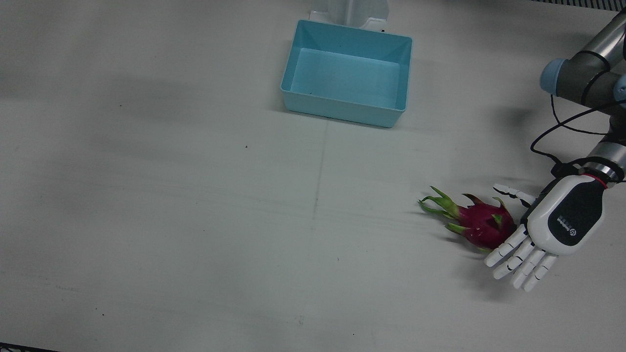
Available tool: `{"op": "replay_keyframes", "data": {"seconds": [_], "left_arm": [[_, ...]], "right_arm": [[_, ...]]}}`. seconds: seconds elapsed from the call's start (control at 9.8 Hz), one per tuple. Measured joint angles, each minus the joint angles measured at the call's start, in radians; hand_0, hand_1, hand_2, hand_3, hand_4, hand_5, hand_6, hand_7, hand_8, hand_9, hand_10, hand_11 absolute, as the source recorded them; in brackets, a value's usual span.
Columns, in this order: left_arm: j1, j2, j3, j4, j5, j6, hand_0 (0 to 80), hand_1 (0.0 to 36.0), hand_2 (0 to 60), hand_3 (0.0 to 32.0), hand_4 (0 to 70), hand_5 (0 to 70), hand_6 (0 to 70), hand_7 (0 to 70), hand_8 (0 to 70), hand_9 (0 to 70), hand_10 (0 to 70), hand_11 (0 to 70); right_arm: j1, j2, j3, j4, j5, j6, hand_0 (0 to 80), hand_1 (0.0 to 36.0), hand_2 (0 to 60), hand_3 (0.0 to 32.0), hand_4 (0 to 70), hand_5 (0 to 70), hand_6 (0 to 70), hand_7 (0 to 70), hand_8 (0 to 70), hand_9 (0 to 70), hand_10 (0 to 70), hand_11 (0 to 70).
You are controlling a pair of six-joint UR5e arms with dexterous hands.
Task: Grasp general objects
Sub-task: 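Close the left hand's fingers around the pink dragon fruit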
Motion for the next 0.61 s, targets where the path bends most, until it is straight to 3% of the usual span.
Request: {"op": "replay_keyframes", "data": {"seconds": [0.1,0.31,0.61], "left_arm": [[0.011,-0.023,0.033,-0.001,-0.003,0.002,52.6,18.5,6.6,0.0,3.7,9.4,0.0,15.1,3.4,1.6,3.3,6.5],[0.028,-0.07,0.088,0.0,-0.005,0.022,51.4,16.1,4.8,0.0,14.7,24.1,0.0,12.7,2.7,1.1,2.5,4.9],[0.035,-0.088,0.096,0.004,-0.006,0.041,50.0,12.5,1.2,0.0,27.0,47.0,1.0,12.5,2.2,1.1,1.9,3.4]], "right_arm": [[0.0,0.0,0.0,0.0,0.0,0.0,0.0,0.0,0.0,0.0,0.0,0.0,0.0,0.0,0.0,0.0,0.0,0.0],[0.0,0.0,0.0,0.0,-0.001,0.0,0.0,0.0,0.0,0.0,0.0,0.0,0.0,0.0,0.0,0.0,0.0,0.0],[0.0,0.0,0.001,0.0,0.0,-0.001,0.0,0.0,0.0,0.0,0.0,0.0,0.0,0.0,0.0,0.0,0.0,0.0]]}}
